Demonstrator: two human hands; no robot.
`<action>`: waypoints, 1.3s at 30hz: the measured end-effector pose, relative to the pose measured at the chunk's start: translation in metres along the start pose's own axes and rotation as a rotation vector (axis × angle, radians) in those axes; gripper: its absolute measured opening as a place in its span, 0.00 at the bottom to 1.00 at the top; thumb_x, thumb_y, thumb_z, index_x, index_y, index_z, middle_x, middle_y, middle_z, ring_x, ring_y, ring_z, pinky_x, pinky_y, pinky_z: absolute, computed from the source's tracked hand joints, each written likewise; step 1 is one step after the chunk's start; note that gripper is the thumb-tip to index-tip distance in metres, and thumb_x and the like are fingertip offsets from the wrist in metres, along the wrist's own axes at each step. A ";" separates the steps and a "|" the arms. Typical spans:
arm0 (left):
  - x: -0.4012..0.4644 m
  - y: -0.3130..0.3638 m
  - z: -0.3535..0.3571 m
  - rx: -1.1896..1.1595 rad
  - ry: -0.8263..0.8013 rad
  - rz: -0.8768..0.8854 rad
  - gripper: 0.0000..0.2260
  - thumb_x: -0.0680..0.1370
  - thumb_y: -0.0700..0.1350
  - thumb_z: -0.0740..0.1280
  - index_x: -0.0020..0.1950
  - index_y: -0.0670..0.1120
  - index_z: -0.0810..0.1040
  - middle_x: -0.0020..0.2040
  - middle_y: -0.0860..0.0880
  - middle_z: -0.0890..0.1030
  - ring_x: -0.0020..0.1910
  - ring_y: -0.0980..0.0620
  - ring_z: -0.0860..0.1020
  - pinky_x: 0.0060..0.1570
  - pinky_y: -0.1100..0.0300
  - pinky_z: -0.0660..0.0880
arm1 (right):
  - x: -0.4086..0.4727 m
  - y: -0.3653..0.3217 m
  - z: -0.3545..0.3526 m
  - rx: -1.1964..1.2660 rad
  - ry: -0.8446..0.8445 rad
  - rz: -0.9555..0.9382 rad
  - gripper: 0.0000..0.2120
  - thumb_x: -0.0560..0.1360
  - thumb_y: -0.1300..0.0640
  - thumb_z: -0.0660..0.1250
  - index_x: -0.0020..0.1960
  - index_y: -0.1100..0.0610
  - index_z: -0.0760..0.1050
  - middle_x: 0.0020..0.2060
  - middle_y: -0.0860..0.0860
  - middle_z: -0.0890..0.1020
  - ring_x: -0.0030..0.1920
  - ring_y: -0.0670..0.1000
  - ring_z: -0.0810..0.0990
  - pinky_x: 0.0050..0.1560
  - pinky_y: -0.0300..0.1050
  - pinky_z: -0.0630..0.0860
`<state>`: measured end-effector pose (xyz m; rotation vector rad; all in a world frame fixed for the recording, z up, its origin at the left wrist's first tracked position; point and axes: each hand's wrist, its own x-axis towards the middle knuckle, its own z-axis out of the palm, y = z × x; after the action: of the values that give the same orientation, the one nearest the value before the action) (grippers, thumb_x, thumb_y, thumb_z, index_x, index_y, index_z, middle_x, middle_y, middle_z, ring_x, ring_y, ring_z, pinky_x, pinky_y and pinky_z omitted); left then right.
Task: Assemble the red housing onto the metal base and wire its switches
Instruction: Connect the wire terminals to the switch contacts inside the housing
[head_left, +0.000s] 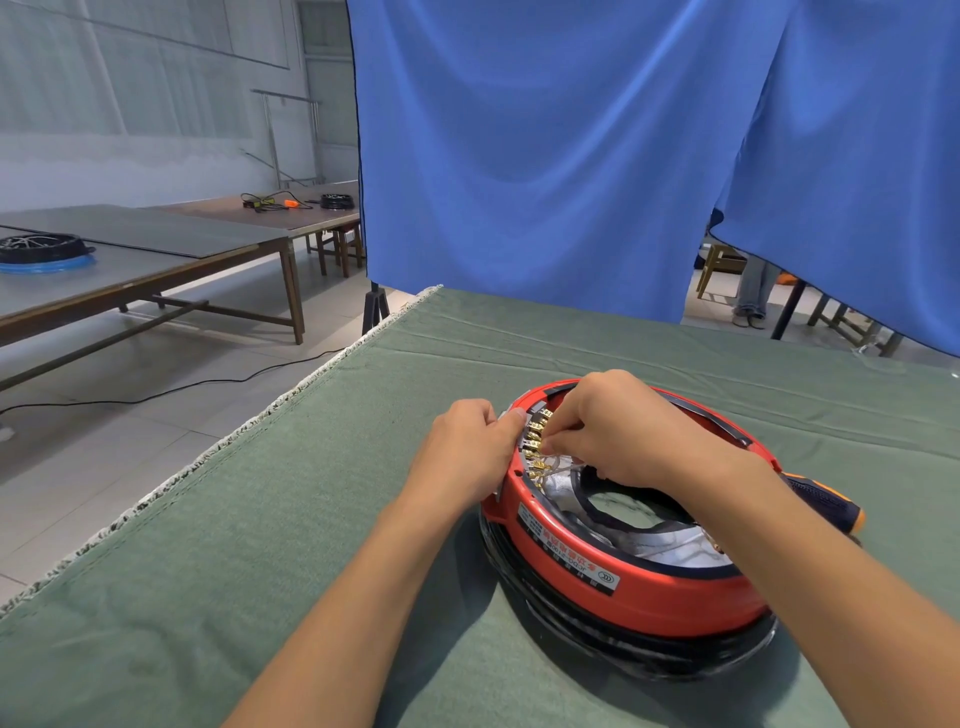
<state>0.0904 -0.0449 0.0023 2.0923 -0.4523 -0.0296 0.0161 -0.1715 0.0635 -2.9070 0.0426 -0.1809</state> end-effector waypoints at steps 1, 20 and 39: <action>0.000 0.000 0.000 -0.001 -0.001 0.000 0.21 0.78 0.56 0.63 0.30 0.48 0.63 0.27 0.51 0.69 0.31 0.47 0.70 0.35 0.56 0.66 | 0.000 0.001 0.001 0.006 0.004 0.005 0.05 0.74 0.52 0.70 0.45 0.51 0.85 0.37 0.51 0.84 0.38 0.51 0.79 0.41 0.45 0.76; -0.001 0.003 0.003 0.023 0.004 0.012 0.19 0.79 0.55 0.61 0.32 0.48 0.63 0.28 0.50 0.69 0.33 0.46 0.69 0.35 0.55 0.64 | 0.000 0.003 0.012 -0.052 0.143 -0.010 0.05 0.73 0.47 0.69 0.45 0.44 0.84 0.41 0.44 0.84 0.43 0.48 0.78 0.38 0.41 0.67; -0.003 0.002 0.001 -0.072 0.029 0.034 0.22 0.78 0.54 0.64 0.27 0.48 0.64 0.27 0.47 0.70 0.31 0.47 0.70 0.37 0.51 0.72 | -0.023 0.021 0.013 0.195 0.149 -0.035 0.04 0.71 0.44 0.69 0.43 0.42 0.82 0.32 0.41 0.79 0.33 0.40 0.73 0.39 0.44 0.72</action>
<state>0.0872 -0.0460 0.0024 2.0113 -0.4628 0.0041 -0.0052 -0.1876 0.0433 -2.6965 -0.0009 -0.3853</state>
